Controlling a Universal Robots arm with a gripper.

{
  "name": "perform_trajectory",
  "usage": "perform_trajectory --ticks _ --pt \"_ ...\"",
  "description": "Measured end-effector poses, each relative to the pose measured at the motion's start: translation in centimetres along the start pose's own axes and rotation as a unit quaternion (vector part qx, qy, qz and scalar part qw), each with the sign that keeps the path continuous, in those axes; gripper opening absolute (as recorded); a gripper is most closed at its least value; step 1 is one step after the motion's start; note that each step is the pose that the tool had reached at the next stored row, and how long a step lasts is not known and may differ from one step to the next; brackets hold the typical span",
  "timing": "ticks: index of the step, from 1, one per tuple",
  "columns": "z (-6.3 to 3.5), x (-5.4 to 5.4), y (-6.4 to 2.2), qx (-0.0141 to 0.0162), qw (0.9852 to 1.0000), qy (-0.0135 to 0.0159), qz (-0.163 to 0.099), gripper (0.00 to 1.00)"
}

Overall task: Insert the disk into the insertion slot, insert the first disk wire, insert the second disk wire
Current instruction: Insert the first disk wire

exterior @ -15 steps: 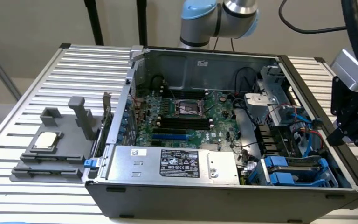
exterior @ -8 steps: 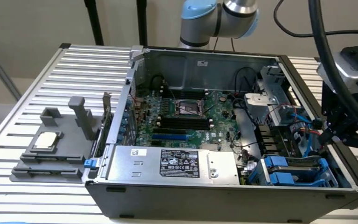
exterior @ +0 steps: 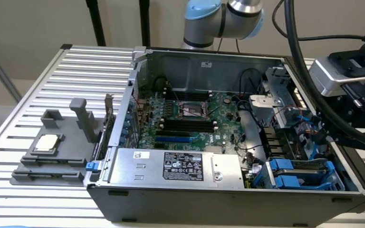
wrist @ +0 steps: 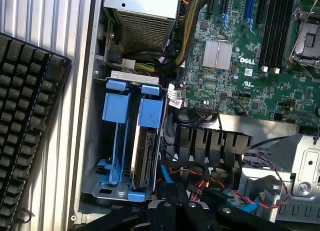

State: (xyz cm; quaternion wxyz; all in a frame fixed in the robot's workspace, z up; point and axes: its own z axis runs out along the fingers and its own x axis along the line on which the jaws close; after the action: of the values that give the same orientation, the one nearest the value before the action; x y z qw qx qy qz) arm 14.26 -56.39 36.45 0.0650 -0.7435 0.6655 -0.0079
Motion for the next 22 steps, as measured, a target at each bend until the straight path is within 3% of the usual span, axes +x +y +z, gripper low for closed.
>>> perform_trajectory --ticks 2,3,5,6,12,14,19,22 --pt "0.21 0.0 0.03 -0.0002 1.0 0.0 0.0 0.12" --pt "0.24 0.0 0.05 -0.0004 1.0 0.0001 0.0 0.24" --pt "0.26 0.0 0.27 -0.0013 1.0 -0.0001 0.0 0.24" --pt "0.28 -0.1 0.42 -0.0022 1.0 -0.0002 -0.001 0.31" --pt "0.33 -0.2 1.58 -0.007 1.0 -0.0011 -0.004 0.31" --pt "0.31 -0.1 1.65 -0.0073 1.0 -0.001 -0.004 0.31" --pt "0.21 1.4 1.74 -0.0083 1.0 -0.0021 -0.004 0.31" --pt "0.4 2.3 1.55 -0.0079 0.9999 -0.0072 -0.003 0.31"
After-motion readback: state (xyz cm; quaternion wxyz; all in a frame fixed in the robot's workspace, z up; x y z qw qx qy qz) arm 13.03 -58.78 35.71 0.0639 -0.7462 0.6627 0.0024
